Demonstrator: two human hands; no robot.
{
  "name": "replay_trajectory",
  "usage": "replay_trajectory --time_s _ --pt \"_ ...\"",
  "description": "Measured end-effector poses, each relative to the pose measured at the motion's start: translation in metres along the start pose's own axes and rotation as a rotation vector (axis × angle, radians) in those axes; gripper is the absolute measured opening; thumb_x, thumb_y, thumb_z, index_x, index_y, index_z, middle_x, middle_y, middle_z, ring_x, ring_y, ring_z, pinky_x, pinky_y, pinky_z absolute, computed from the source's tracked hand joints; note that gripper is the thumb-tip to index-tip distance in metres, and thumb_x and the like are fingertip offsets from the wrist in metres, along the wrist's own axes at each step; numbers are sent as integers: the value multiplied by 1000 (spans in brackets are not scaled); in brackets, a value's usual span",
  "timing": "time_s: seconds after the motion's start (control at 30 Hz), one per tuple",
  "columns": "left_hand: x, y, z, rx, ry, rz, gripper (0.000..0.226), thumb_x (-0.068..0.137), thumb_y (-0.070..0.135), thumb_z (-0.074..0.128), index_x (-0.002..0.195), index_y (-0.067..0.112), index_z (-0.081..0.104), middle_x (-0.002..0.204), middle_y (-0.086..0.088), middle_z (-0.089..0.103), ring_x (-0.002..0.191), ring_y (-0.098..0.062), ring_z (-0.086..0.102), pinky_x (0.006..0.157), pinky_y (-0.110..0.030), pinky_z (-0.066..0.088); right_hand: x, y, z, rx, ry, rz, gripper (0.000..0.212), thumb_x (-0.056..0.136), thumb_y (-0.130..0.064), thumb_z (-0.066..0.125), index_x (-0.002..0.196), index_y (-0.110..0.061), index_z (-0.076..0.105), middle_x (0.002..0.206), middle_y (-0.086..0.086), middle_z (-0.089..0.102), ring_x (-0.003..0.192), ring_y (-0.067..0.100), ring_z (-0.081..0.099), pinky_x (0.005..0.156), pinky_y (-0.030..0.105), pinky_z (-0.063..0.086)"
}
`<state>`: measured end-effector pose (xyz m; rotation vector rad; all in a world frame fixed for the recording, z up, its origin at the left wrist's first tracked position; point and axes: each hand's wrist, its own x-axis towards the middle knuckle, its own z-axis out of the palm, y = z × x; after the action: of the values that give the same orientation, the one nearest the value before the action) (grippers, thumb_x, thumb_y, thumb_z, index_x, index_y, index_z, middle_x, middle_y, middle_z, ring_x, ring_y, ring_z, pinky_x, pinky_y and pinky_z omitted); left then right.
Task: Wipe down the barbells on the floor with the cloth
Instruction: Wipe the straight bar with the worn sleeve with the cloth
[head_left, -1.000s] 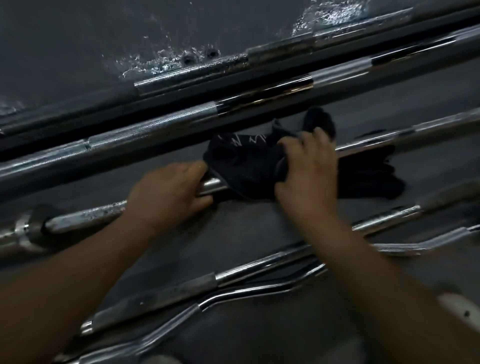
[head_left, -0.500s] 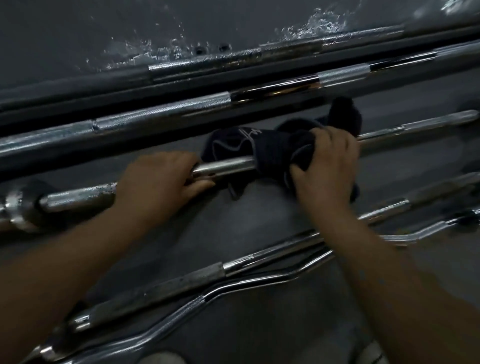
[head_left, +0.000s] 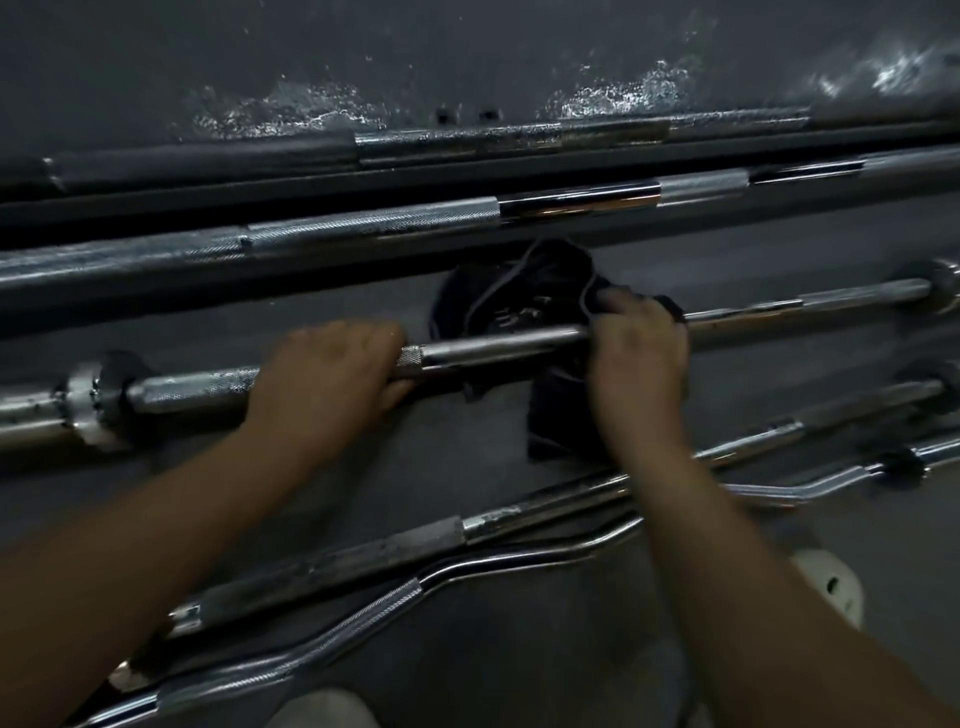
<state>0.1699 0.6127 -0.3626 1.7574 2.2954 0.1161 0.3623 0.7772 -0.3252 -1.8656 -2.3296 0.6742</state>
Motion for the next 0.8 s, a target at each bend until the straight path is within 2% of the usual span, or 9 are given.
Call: replay_trajectory --time_s 0.07,0.13,0.2,0.3,0.4,0.5,0.63,0.73,0.8 --pt "3 -2 -4 -7 -47 -47 35 76 46 74 92 23 54 82 -6 66 72 -31 65 54 -32 36 -33 -36 48 -123 -5 -118 50 82 -55 45 112 -28 73 140 6 53 137 30 39 108 44 34" --pt "12 -5 -7 -38 -162 -130 26 87 46 59 105 28 52 98 -5 68 88 -30 67 61 -33 39 -67 -76 76 -78 -13 -285 35 82 -46 57 109 -28 72 132 -1 57 129 25 44 94 44 41" --pt "22 -9 -9 -95 -312 -172 30 89 50 52 111 30 56 108 -5 67 98 -29 66 70 -34 44 -68 -86 73 10 -134 -463 31 84 -30 61 113 -24 69 127 -2 58 119 24 47 86 44 48" --pt "24 -16 -12 -266 -353 -138 44 80 66 57 106 31 60 105 -3 69 97 -28 65 69 -32 45 -25 -31 32 -57 -230 -673 52 78 -16 60 129 -22 62 120 6 59 107 28 51 87 42 48" --pt "12 -21 -6 -245 -191 -37 40 80 67 53 102 33 53 101 2 69 89 -26 65 63 -33 43 23 41 -21 -52 -33 -307 65 80 -23 51 144 -29 48 118 11 55 106 23 50 95 33 41" --pt "7 -20 -3 -217 -119 -26 32 83 66 50 93 37 44 96 6 68 83 -24 66 59 -31 35 30 85 -53 42 70 73 60 85 -49 41 133 -18 60 119 17 47 114 27 48 99 24 33" --pt "7 -13 -2 -151 -95 -73 35 81 65 49 90 32 47 89 3 68 78 -27 66 57 -31 38 4 74 -33 -14 46 280 93 77 -81 47 127 -4 61 146 26 35 136 38 35 116 36 24" --pt "5 -6 -1 -100 -77 -76 35 81 62 56 88 28 48 86 0 67 76 -28 66 55 -31 37 8 7 10 30 82 481 71 88 -72 53 131 -16 59 139 19 46 130 38 41 105 45 37" --pt "6 -7 -1 -70 -67 -60 36 81 60 59 87 27 47 83 -2 67 75 -29 66 54 -30 36 -11 -48 40 -10 20 342 52 92 -63 52 120 -21 64 128 9 50 120 34 45 92 46 42"
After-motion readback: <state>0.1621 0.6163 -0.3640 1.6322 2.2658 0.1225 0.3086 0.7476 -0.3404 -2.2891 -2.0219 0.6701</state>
